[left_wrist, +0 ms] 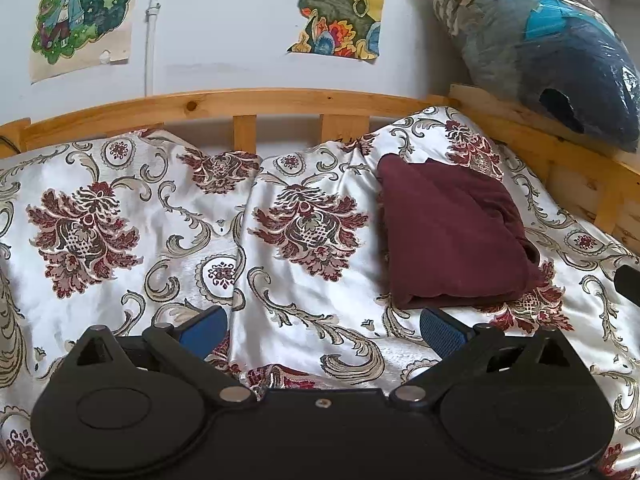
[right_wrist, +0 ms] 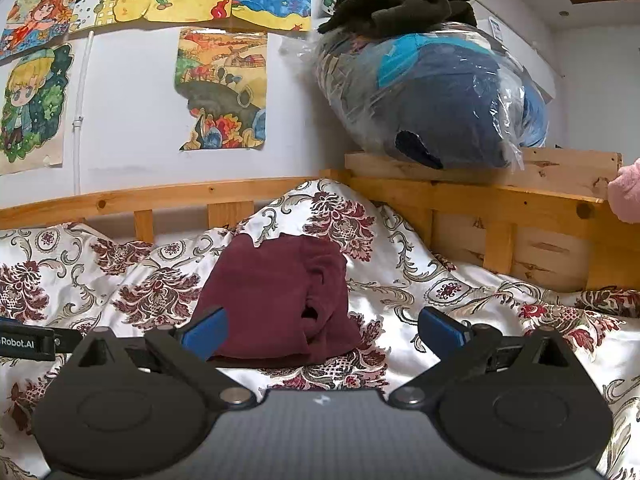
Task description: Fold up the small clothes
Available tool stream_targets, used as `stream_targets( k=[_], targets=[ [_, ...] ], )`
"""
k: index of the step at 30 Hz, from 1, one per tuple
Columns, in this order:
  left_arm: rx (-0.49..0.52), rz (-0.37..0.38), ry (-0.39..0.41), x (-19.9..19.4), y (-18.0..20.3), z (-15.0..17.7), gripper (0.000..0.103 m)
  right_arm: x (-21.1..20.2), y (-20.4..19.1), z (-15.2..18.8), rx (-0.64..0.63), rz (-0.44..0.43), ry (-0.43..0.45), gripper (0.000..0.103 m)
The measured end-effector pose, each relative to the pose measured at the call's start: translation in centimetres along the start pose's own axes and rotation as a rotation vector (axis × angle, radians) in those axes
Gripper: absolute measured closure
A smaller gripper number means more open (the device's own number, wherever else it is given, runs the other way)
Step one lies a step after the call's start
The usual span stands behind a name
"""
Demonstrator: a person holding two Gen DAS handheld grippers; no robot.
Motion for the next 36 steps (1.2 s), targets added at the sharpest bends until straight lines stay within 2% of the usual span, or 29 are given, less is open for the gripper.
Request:
stream_targets(
  k=[36],
  targets=[
    [0.005,0.004,0.0,-0.43,0.03,0.28,0.001,0.04,-0.17,0.1,-0.004,-0.001,-0.002,0.0]
  ],
)
Point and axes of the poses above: each gripper's, at about its wrist camera, not at the fingertips, and x roughly the way its jaws point, y to its right, z to its underside, the point moved 9 cm from there along x, roughly the way its jaws point, and after that the axes turned 15 degrees about -x, right-handed, at the moved point
